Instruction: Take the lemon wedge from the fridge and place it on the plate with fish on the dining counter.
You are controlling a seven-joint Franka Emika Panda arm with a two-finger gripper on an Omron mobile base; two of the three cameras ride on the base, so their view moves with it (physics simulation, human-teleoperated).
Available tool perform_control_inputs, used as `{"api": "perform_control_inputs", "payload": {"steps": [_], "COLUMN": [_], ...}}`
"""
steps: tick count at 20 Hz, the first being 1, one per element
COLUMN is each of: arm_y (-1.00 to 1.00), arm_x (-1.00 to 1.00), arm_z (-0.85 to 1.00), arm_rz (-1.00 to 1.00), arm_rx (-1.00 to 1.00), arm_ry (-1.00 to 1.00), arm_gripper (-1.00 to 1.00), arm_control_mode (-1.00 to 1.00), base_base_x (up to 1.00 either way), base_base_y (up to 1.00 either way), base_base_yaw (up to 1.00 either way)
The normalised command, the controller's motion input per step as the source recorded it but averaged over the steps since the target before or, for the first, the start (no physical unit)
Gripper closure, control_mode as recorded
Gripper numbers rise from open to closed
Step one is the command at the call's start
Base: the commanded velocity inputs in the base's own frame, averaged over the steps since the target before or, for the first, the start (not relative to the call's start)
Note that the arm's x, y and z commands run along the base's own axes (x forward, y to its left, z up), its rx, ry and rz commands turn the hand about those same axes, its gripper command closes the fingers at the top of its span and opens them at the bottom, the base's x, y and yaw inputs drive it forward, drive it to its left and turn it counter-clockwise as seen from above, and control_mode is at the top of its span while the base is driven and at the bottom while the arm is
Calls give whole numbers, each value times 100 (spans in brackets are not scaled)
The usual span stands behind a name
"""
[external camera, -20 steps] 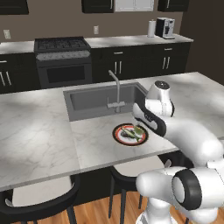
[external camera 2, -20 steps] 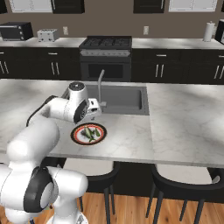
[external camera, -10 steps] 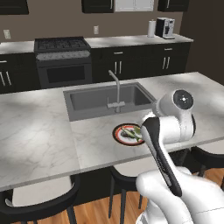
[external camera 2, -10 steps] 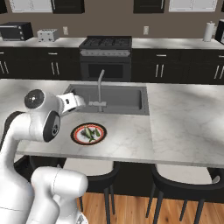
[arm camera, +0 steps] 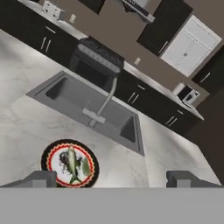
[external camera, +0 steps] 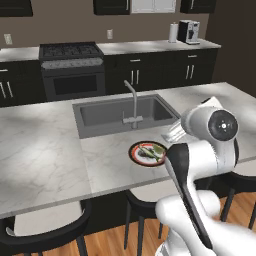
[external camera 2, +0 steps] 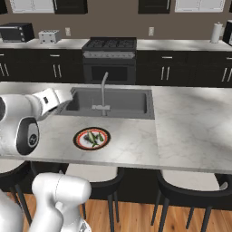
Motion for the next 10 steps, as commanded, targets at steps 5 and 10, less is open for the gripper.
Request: {"api": "perform_control_inputs", "payload": {"steps": [5, 10], "arm_y": [40, 77], "arm_x": [-97, -100], "arm_z": [34, 18], "arm_rz": [10, 12], "arm_rx": [-7, -11], "arm_ry": [-49, -35], "arm_gripper": [-100, -100], "arm_control_mode": [-100, -100], "base_base_x": [0, 0], "base_base_y": [0, 0], "base_base_yaw": [0, 0]}}
